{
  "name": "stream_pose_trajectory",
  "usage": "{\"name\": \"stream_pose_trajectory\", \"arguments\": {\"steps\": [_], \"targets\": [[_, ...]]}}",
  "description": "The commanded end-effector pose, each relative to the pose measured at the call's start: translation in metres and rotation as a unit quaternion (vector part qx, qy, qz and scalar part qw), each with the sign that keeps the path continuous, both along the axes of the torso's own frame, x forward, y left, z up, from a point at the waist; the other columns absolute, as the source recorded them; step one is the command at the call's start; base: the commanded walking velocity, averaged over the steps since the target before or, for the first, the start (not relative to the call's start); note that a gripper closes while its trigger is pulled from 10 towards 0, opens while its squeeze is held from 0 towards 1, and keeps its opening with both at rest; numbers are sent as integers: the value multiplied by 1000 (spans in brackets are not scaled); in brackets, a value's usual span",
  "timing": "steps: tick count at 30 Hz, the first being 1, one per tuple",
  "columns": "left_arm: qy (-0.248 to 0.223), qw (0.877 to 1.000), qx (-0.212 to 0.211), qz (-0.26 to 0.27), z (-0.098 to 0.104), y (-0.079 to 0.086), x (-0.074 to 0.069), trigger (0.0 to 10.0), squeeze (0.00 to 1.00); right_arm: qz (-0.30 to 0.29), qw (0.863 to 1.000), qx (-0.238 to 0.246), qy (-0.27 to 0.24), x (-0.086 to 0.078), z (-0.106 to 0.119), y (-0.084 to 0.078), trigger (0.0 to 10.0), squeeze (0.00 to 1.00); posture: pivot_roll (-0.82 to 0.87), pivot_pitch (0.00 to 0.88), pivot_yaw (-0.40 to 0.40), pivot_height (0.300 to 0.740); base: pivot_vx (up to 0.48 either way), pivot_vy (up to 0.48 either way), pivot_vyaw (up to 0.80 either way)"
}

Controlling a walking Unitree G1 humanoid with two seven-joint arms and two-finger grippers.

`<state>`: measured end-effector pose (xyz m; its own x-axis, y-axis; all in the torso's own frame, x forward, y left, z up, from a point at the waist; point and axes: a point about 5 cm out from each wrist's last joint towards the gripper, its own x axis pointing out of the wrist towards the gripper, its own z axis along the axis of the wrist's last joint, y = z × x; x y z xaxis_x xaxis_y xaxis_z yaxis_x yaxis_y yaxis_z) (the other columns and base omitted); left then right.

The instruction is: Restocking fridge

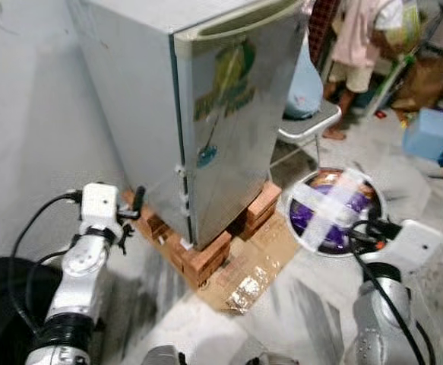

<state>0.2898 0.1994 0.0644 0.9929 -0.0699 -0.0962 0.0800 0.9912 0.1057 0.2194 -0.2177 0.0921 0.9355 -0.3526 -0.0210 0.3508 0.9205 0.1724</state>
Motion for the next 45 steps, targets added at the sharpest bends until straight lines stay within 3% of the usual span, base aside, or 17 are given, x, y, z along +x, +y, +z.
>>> {"name": "stream_pose_trajectory", "arguments": {"steps": [1,17,30,45], "targets": [[-15,1000,-8,-26,6,-11,4,10000,0,-11,1000,-11,-11,-2,7,-8,10000,0,18,0,-1,740,442,0,-606],[-16,999,-25,-36,7,-15,7,10000,0,-12,1000,-16,-4,-7,6,-10,10000,0,10,0,2,740,396,196,-125],[-16,999,-28,-33,6,-15,5,10000,0,-8,1000,-17,2,-8,6,-11,10000,0,13,0,-4,740,0,0,-213],[12,991,-62,-122,4,-29,3,10000,0,-7,1000,-16,5,-8,7,-11,10000,0,10,0,-2,740,0,0,-775]]}}
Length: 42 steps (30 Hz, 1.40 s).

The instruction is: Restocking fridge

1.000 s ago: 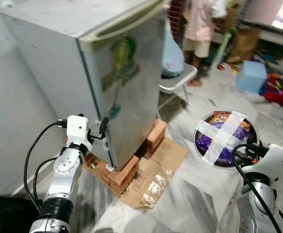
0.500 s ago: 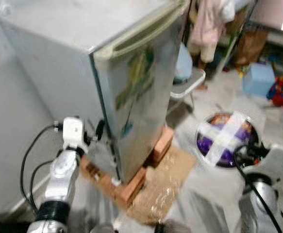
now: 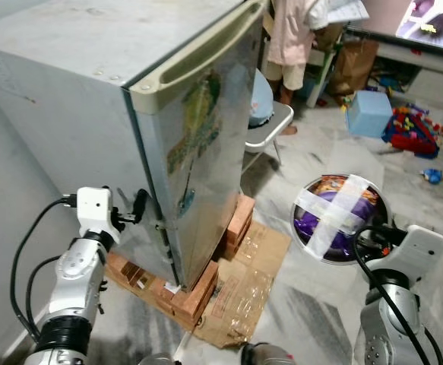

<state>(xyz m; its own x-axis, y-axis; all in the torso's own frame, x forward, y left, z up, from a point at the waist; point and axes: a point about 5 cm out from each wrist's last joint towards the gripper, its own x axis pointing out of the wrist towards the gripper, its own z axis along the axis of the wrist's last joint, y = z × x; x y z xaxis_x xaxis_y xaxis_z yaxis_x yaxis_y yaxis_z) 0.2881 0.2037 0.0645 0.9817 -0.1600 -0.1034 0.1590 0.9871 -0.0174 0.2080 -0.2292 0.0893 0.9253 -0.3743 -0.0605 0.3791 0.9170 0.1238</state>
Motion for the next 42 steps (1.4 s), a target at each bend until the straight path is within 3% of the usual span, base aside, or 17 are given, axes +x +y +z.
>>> {"name": "stream_pose_trajectory", "arguments": {"steps": [1,5,7,8,11,12,13,16,21,23,26,29,36,42], "targets": [[-2,996,-1,-90,4,-34,5,10000,0,5,1000,-1,-22,4,10,1,10000,0,10,0,-2,740,0,0,0],[5,993,-1,-118,3,-40,4,10000,0,5,1000,-3,-20,3,10,0,10000,0,9,0,-2,740,0,0,0],[13,985,4,-172,5,-53,3,10000,0,3,1000,-15,-14,1,11,-2,10000,0,5,0,0,740,0,0,0],[13,985,4,-172,5,-53,3,10000,0,3,1000,-15,-14,1,11,-2,10000,0,5,0,0,740,0,0,0],[8,962,15,-273,13,-78,-3,10000,0,-23,999,-30,8,-9,7,-12,10000,0,4,0,8,740,0,0,0],[8,962,15,-273,13,-78,-3,10000,0,-23,999,-30,8,-9,7,-12,10000,0,4,0,8,740,0,0,0],[11,941,22,-338,16,-96,-9,10000,0,-51,998,-32,31,-18,1,-21,10000,0,3,0,10,740,0,0,0],[23,909,27,-416,15,-114,-21,10000,0,-87,995,-25,48,-25,-5,-30,10000,0,-8,0,20,740,0,0,0],[39,891,24,-452,15,-122,-29,10000,0,-95,994,-30,53,-27,-5,-33,10000,0,-11,0,22,740,0,0,0],[56,884,1,-464,15,-124,-33,10000,0,-97,993,-28,55,-28,-5,-33,10000,0,-11,0,22,740,0,0,0],[53,884,13,-464,16,-122,-35,10000,0,-100,993,-29,58,-28,-5,-33,10000,0,-7,0,20,740,0,0,0],[43,897,17,-441,20,-123,-29,10000,0,-102,992,-29,62,-29,-6,-34,10000,0,-6,0,15,740,0,0,0],[4,911,10,-411,31,-129,-14,10000,0,-139,986,-37,86,-37,-9,-42,10000,0,-13,0,7,740,0,-43,-84],[-4,910,11,-415,33,-138,-10,10000,0,-139,985,-38,90,-38,-10,-42,10000,0,-15,0,7,740,216,-334,-505]]}}
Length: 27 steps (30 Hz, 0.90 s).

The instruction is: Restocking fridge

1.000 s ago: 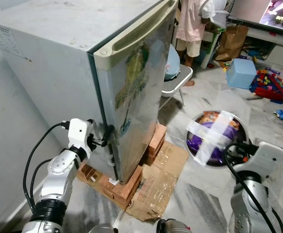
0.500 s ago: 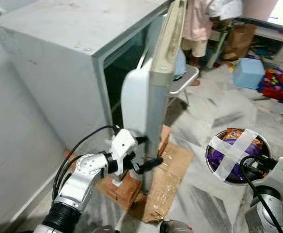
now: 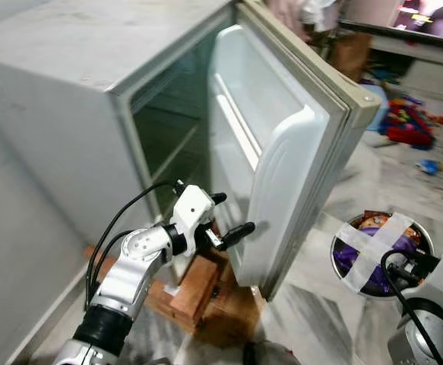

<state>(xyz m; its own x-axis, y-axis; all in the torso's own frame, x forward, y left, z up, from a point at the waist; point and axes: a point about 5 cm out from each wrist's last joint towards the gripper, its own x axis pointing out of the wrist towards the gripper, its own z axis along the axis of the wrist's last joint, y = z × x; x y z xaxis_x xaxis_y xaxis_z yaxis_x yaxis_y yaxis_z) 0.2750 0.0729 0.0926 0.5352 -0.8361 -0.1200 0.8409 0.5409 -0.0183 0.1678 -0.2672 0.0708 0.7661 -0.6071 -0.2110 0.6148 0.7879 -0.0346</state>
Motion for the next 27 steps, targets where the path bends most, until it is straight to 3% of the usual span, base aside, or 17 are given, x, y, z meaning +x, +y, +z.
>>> {"name": "stream_pose_trajectory", "arguments": {"steps": [1,9,17,25,26,27], "targets": [[-15,1000,3,-13,5,-10,3,10000,0,-7,1000,-11,-14,2,9,-3,10000,0,-15,0,7,740,334,-341,0],[-30,999,2,-32,6,-28,6,10000,0,-7,1000,-12,-11,3,8,-2,10000,0,-20,0,10,740,350,-322,0],[-33,999,3,-32,5,-35,8,10000,0,-4,1000,-10,-11,5,8,-1,10000,0,-16,0,9,740,328,0,0],[-50,997,6,-50,9,-58,12,10000,0,3,1000,-8,-14,9,7,2,10000,0,-16,0,9,740,0,0,0],[-62,996,13,-64,11,-70,13,10000,0,4,1000,-8,-16,10,8,2,10000,0,-17,0,9,740,0,0,0],[-62,996,13,-64,11,-70,13,10000,0,4,1000,-8,-16,10,8,2,10000,0,-17,0,9,740,0,0,0]]}}
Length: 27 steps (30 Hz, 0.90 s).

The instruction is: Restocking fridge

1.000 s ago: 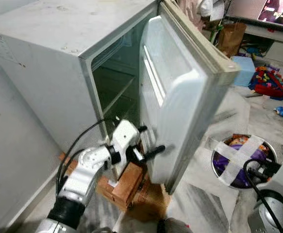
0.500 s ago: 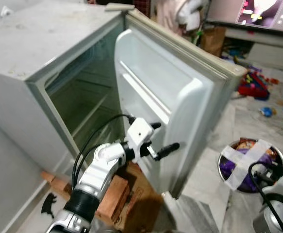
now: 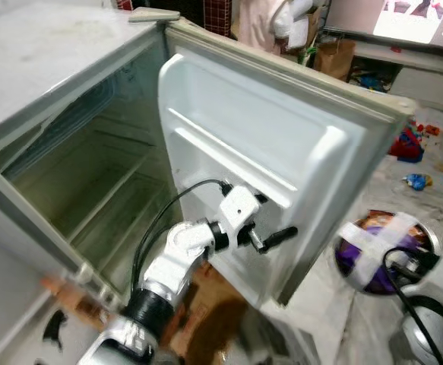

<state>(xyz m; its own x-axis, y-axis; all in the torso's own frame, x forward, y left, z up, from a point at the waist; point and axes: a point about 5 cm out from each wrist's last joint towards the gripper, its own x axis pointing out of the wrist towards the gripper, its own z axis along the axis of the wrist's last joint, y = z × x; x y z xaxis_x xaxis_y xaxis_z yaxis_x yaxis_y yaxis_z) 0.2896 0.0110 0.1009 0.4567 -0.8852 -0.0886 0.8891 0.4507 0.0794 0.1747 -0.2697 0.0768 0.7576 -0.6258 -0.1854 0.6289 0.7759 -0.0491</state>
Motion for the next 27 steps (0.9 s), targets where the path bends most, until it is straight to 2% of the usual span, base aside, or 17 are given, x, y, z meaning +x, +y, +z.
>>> {"name": "stream_pose_trajectory", "arguments": {"steps": [1,6,8,14,19,21,24,25,26,27], "targets": [[-15,1000,4,-15,3,-11,-1,10000,0,13,1000,5,-10,3,2,5,10000,0,-17,0,9,740,0,0,0],[-53,998,17,14,11,-27,10,10000,0,12,1000,5,-12,4,3,6,10000,0,-27,0,16,740,0,0,0],[-58,998,16,22,12,-28,11,10000,0,11,1000,5,-13,4,3,6,10000,0,-31,0,18,740,0,0,0],[-41,993,-3,113,4,3,22,10000,0,13,1000,5,-13,3,3,6,10000,0,-16,0,11,740,0,0,0],[-36,990,1,139,-1,15,24,10000,0,15,1000,-1,-10,3,4,5,10000,0,-14,0,8,740,0,0,0],[-28,986,4,166,-6,25,26,10000,0,14,1000,-12,-6,2,5,3,10000,0,-10,0,3,740,0,0,0],[-28,984,7,174,-7,26,27,10000,0,13,1000,-15,-3,1,5,2,10000,0,-12,0,2,740,0,0,0],[-29,985,4,170,-4,19,29,10000,0,8,1000,-21,0,-1,5,0,10000,0,-14,0,2,740,0,0,0],[-35,988,-1,153,2,3,30,10000,0,3,1000,-26,4,-3,5,-2,10000,0,-28,0,8,740,0,0,0],[-38,989,-2,142,5,-5,30,10000,0,2,1000,-26,4,-4,6,-3,10000,0,-28,0,8,740,0,0,0]]}}
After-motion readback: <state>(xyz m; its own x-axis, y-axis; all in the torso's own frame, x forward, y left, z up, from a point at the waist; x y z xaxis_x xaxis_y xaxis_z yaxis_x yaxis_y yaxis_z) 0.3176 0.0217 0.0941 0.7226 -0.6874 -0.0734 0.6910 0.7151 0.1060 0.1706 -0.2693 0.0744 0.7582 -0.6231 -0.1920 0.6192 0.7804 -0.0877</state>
